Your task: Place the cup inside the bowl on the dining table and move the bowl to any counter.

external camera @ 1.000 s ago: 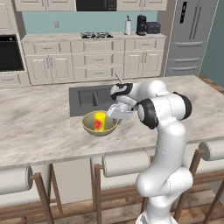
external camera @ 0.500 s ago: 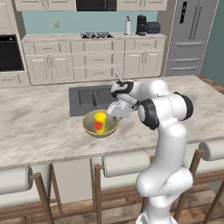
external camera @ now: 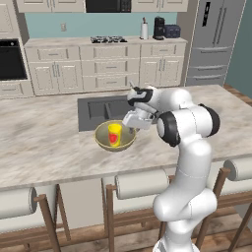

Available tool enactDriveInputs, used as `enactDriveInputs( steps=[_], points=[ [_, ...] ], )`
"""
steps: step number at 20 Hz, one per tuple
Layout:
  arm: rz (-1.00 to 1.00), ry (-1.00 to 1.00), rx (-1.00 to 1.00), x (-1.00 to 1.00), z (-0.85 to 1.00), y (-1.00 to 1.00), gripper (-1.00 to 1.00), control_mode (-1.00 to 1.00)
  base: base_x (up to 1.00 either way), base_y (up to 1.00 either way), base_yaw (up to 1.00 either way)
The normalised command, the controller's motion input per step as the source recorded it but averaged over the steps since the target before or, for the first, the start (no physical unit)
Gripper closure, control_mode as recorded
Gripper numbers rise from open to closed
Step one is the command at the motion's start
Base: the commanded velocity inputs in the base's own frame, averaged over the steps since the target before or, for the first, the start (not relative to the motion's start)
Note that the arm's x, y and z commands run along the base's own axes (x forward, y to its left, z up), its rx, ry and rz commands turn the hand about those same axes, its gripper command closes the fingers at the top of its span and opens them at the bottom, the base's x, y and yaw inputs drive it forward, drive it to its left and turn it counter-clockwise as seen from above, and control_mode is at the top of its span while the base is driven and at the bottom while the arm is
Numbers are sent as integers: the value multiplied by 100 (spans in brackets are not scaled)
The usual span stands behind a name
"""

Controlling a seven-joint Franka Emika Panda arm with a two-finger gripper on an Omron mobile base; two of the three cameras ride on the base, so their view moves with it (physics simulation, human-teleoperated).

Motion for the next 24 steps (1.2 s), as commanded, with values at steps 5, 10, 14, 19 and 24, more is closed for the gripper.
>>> enactDriveInputs(
  steps=[5,10,14,19,24],
  points=[
    [0,0,2,-3,12,-28,100,-100,0,0,0],
    [-3,0,9,-12,28,-32,100,-100,0,0,0],
    [-6,0,13,-13,33,-30,100,-100,0,0,0],
    [-6,1,6,-17,25,-23,100,-100,0,0,0],
    [-4,11,0,-19,20,-17,100,-100,0,0,0]
  ],
)
